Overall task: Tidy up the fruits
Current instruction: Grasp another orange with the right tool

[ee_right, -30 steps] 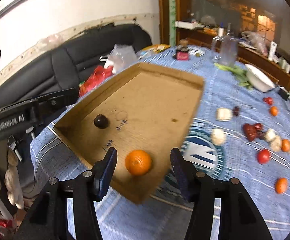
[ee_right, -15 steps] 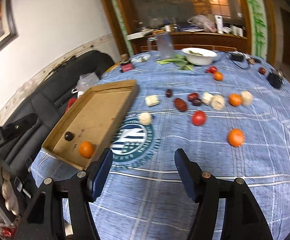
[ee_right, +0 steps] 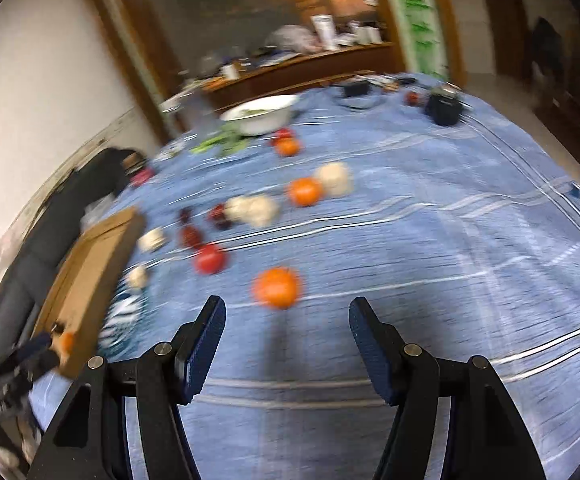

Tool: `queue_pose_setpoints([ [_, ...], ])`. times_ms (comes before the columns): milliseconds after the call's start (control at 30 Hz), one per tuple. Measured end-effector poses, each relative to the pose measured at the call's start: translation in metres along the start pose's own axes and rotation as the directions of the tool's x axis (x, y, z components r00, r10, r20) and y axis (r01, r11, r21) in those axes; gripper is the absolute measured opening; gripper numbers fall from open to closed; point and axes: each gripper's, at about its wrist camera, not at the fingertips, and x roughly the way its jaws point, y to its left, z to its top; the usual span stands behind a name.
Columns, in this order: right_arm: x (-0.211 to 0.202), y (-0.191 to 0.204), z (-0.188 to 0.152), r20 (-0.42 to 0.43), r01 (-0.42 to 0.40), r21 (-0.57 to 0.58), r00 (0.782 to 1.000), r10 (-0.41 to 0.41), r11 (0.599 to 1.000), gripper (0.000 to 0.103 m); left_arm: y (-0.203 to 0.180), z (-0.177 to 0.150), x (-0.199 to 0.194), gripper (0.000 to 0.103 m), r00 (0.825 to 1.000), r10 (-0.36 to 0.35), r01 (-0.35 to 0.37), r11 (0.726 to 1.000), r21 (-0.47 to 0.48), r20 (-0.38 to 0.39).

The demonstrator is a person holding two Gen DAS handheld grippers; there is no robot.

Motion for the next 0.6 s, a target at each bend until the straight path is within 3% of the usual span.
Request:
queue_pose_setpoints([
  [167, 0.027, -0.013, 0.013, -0.062, -0.021, 0.03, 0.998, 0.022, 0.999, 0.068, -0.021, 0.015, 0.026, 0.076, 0.998, -0.058, 0.058, 0.998, 0.008, -0.037],
  [333, 0.047, 0.011, 0.009, -0.121, -0.058, -0.054, 0.991, 0.051, 0.997, 0.068, -0.053, 0.04, 0.057, 0.076, 0.994, -0.106, 0.108, 0.992, 0.068, -0.029],
  [500, 0.056, 0.028, 0.007, -0.135, -0.036, -0.156, 0.991, 0.014, 0.987, 0.068, -0.064, 0.064, 0.101, 0.076, 0.978, -0.193, 0.195, 0.981, 0.017, -0.076],
  [567, 0.061, 0.027, 0.007, -0.145, -0.023, -0.168, 0.989, -0.001, 0.985, 0.068, -0.068, 0.071, 0.119, 0.069, 0.975, -0.197, 0.198, 0.98, 0.0, -0.098],
  [600, 0.063, 0.025, 0.009, -0.148, -0.02, -0.169, 0.989, -0.005, 0.985, 0.068, -0.07, 0.073, 0.128, 0.061, 0.974, -0.199, 0.2, 0.98, -0.001, -0.111],
])
